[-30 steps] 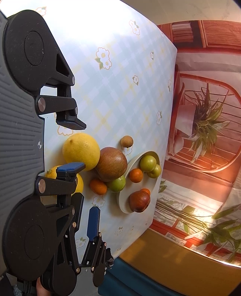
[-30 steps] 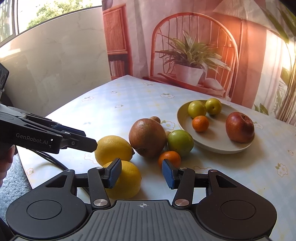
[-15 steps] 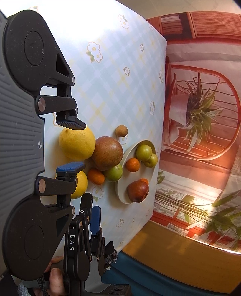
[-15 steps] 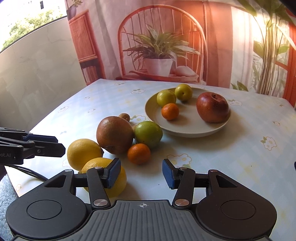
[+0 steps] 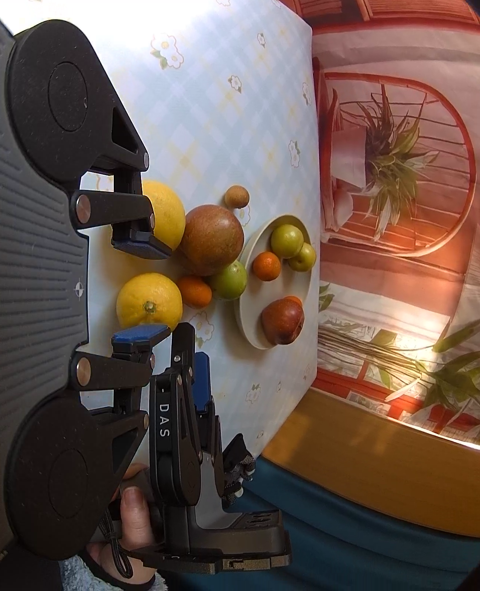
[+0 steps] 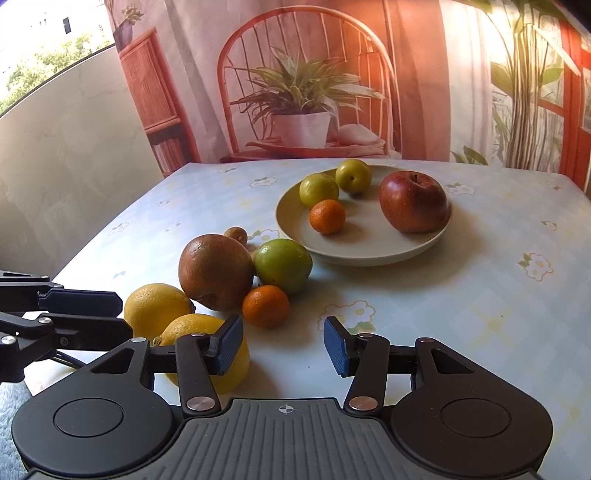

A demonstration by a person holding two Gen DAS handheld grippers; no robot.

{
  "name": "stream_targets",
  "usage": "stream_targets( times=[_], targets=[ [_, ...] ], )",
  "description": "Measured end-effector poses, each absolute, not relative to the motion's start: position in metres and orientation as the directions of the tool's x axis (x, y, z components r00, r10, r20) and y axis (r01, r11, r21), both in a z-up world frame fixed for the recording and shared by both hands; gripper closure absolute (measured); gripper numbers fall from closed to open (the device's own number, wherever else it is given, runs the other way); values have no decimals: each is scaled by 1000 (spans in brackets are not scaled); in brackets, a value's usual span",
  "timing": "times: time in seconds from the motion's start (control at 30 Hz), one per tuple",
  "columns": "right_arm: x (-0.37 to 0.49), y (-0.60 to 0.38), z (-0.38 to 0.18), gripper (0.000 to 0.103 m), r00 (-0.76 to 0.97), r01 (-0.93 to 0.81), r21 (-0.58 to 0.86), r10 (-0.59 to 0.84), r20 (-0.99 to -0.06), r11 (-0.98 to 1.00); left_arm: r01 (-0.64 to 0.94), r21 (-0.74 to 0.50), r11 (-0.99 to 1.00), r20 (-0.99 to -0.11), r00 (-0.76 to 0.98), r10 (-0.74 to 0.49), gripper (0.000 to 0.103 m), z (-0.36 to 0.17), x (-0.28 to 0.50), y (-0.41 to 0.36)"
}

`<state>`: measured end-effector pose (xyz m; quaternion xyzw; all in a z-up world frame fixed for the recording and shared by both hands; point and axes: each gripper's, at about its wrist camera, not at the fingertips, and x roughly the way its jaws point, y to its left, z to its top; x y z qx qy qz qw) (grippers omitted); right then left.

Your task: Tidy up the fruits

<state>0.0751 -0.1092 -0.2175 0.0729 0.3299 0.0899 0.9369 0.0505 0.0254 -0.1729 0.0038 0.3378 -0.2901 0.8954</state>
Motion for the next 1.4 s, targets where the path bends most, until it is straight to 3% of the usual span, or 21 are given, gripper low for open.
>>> stream_targets(
  times=[0.7, 1.4],
  targets=[
    [69, -130, -220, 57, 775, -77, 218, 196, -601, 973, 512, -198, 836, -659, 562, -500, 67, -183, 88, -6],
    [69, -79, -223, 54, 661, -380, 136, 372, -651, 915, 484, -220, 847, -692, 534, -485, 67, -188, 112, -13]
  ],
)
